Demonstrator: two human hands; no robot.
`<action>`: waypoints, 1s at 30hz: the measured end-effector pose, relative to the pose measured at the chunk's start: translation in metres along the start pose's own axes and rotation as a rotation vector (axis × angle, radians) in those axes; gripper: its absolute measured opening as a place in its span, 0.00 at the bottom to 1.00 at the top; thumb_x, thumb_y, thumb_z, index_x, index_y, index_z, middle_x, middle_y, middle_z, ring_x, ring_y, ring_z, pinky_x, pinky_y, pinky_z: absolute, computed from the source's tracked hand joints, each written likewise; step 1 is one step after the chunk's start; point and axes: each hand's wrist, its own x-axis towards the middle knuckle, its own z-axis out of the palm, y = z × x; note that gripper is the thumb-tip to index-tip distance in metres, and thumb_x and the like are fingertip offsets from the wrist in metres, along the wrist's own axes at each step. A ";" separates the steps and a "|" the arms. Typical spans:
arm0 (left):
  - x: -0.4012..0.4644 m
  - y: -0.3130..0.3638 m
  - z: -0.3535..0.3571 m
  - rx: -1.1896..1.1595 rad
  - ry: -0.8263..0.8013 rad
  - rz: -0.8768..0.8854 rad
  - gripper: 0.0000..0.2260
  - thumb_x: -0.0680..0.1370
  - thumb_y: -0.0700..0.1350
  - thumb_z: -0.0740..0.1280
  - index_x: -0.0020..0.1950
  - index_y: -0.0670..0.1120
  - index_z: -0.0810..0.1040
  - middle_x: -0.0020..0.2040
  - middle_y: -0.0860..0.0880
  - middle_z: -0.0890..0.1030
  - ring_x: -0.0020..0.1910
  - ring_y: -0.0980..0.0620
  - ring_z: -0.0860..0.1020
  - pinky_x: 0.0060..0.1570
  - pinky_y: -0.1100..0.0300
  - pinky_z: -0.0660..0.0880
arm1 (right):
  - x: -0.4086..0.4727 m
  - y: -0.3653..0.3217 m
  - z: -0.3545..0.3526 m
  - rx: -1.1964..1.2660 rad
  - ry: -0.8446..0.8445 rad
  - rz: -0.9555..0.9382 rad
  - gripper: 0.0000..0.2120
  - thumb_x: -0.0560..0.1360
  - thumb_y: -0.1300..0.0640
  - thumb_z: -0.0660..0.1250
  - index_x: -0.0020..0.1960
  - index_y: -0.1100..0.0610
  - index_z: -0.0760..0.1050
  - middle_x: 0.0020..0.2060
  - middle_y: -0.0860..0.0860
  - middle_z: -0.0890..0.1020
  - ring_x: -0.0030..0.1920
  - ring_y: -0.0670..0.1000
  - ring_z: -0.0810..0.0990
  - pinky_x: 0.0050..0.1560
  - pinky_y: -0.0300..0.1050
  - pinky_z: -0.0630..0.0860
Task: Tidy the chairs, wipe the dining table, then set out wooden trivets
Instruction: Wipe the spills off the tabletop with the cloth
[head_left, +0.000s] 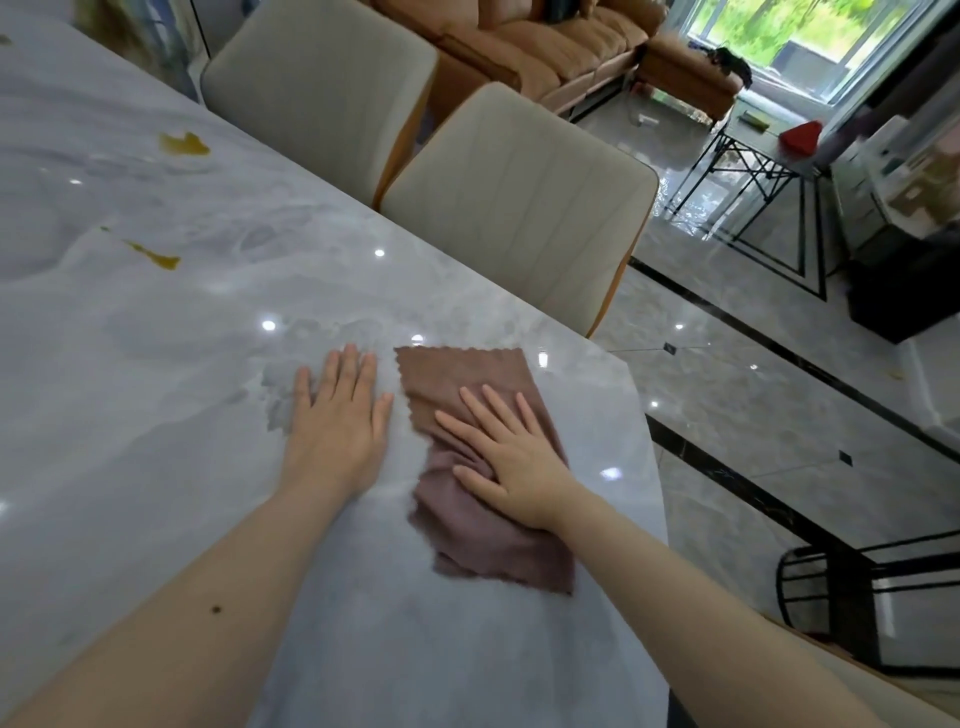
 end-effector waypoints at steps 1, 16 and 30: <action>0.001 0.000 0.001 0.003 0.001 0.000 0.26 0.82 0.53 0.45 0.78 0.45 0.50 0.79 0.46 0.51 0.77 0.49 0.48 0.74 0.46 0.41 | -0.008 0.010 -0.001 -0.008 -0.008 0.020 0.28 0.79 0.38 0.53 0.76 0.37 0.48 0.78 0.45 0.47 0.78 0.50 0.41 0.75 0.54 0.35; 0.000 0.002 0.002 0.031 0.038 0.027 0.25 0.82 0.52 0.43 0.78 0.43 0.49 0.78 0.45 0.51 0.78 0.49 0.47 0.74 0.47 0.40 | 0.092 -0.019 -0.001 0.005 -0.019 0.304 0.33 0.76 0.31 0.50 0.76 0.37 0.44 0.78 0.54 0.43 0.77 0.60 0.38 0.72 0.66 0.34; 0.001 0.000 0.004 -0.015 0.041 0.021 0.25 0.83 0.51 0.46 0.78 0.42 0.53 0.78 0.44 0.55 0.77 0.47 0.51 0.74 0.47 0.41 | 0.048 0.035 -0.005 0.029 -0.007 0.499 0.32 0.75 0.29 0.48 0.76 0.34 0.44 0.78 0.52 0.43 0.77 0.58 0.38 0.73 0.64 0.34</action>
